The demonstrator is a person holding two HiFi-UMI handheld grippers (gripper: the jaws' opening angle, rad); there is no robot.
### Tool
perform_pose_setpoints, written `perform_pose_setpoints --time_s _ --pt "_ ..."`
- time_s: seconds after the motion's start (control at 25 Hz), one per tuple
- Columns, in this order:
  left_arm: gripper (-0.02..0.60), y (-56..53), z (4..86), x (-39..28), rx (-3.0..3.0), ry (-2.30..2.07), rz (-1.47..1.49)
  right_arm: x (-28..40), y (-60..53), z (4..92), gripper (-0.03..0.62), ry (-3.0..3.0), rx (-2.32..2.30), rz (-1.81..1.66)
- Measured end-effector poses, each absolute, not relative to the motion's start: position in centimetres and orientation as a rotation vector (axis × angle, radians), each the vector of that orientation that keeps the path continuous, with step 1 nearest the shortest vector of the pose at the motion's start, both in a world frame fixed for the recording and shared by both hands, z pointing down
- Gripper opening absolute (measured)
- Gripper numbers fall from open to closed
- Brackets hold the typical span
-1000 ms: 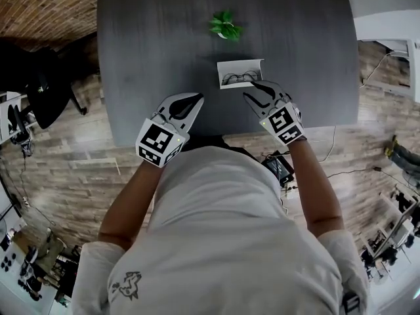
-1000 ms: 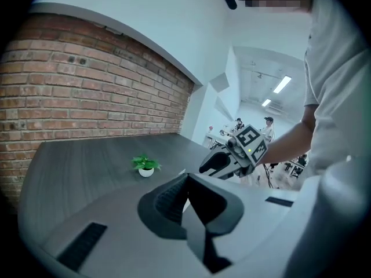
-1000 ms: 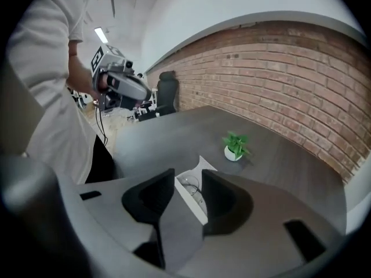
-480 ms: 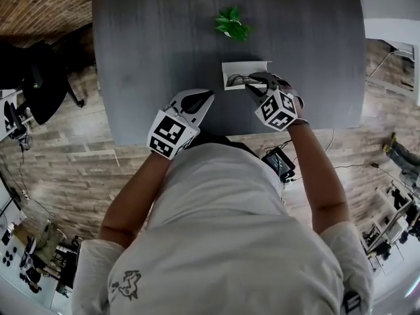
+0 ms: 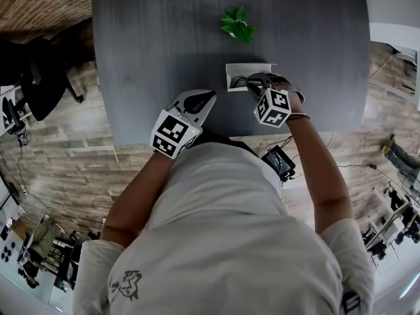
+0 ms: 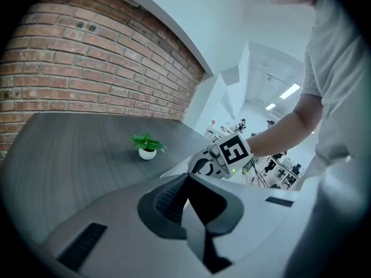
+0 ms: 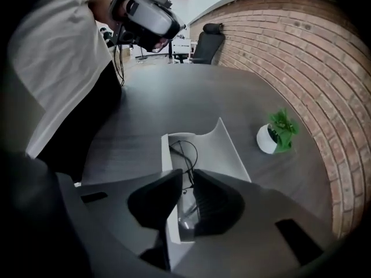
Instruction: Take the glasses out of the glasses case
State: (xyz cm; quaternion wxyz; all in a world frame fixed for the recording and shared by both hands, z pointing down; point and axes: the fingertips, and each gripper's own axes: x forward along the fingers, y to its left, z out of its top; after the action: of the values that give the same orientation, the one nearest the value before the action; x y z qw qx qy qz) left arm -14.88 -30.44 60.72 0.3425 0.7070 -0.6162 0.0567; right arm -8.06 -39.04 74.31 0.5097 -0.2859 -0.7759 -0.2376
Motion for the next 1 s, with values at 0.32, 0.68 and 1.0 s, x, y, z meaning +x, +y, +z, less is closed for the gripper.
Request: perform_pose_setpoints --time_s 0.32,0.68,1.0 --pt "0.011 -30.1 61.1 -15.6 1.809 -1.614 0.131 -8.3 -39.3 75.3 0.054 -1.806 -0.730 -0.610" --pt "0.011 -29.9 61.6 -16.0 1.794 -1.616 0.125 -8.3 -39.3 75.8 0.018 -1.768 -0.768 -0.644" --pt "0.011 -29.6 61.0 -15.9 1.798 -1.634 0.120 -8.7 -39.8 74.3 0.012 -1.803 -0.735 -0.724"
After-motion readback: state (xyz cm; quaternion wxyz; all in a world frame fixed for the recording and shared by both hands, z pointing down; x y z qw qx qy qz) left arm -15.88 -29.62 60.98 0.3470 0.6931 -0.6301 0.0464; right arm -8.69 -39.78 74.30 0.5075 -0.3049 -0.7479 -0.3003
